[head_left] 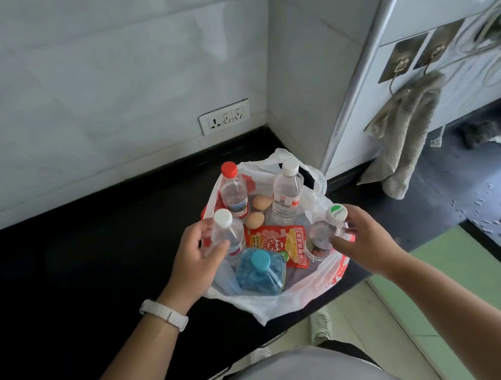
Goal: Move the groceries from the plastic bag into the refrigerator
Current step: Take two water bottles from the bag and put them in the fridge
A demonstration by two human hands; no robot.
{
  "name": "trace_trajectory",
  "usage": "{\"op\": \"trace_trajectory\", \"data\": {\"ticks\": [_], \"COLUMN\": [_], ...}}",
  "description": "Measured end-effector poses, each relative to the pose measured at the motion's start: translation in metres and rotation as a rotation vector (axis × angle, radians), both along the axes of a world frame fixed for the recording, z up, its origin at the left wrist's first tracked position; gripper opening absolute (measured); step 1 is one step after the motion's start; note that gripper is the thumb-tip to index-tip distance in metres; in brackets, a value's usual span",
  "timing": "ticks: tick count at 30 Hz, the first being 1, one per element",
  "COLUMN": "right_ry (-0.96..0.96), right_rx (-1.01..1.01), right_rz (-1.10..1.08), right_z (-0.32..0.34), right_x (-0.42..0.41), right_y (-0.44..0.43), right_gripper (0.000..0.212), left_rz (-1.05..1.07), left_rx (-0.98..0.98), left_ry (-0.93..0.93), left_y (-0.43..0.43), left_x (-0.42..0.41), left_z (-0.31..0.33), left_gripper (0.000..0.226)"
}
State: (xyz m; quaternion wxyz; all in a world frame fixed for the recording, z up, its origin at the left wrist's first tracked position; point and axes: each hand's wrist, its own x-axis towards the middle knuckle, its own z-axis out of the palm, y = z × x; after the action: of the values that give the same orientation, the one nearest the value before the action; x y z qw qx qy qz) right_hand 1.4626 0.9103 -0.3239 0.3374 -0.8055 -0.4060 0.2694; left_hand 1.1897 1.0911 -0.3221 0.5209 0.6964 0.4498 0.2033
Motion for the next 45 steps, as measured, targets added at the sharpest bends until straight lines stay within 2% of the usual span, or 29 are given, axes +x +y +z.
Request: {"op": "trace_trajectory", "data": {"ticks": [4, 12, 18, 26, 30, 33, 42, 45], "right_ry": [0.004, 0.112, 0.193, 0.177, 0.232, 0.306, 0.477, 0.492], "right_rx": [-0.033, -0.109, -0.126, -0.100, -0.020, 0.032, 0.201, 0.270], "right_rz": [-0.061, -0.116, -0.080, 0.111, 0.225, 0.326, 0.591, 0.662], "right_z": [-0.008, -0.023, -0.032, -0.037, -0.025, -0.011, 0.045, 0.068], "right_x": [-0.007, -0.012, -0.004, 0.021, 0.029, 0.035, 0.042, 0.036], "right_y": [0.004, 0.007, 0.009, 0.016, 0.026, 0.038, 0.075, 0.083], "right_gripper": [0.055, 0.074, 0.076, 0.076, 0.075, 0.075, 0.062, 0.066], "left_rz": [-0.053, -0.066, 0.066, 0.233, 0.357, 0.429, 0.619, 0.641], "left_rx": [-0.004, -0.063, -0.115, -0.014, -0.025, -0.019, 0.188, 0.235], "left_ry": [0.021, 0.043, 0.058, 0.112, 0.088, 0.019, -0.189, -0.277], "left_y": [0.002, 0.002, -0.004, -0.020, -0.028, -0.034, -0.051, -0.067], "left_x": [0.002, 0.022, 0.039, 0.055, 0.062, 0.066, 0.074, 0.071], "left_z": [-0.009, -0.016, -0.019, -0.009, 0.004, 0.021, 0.097, 0.122], "left_gripper": [0.055, 0.060, 0.063, 0.041, 0.040, 0.041, 0.037, 0.036]}}
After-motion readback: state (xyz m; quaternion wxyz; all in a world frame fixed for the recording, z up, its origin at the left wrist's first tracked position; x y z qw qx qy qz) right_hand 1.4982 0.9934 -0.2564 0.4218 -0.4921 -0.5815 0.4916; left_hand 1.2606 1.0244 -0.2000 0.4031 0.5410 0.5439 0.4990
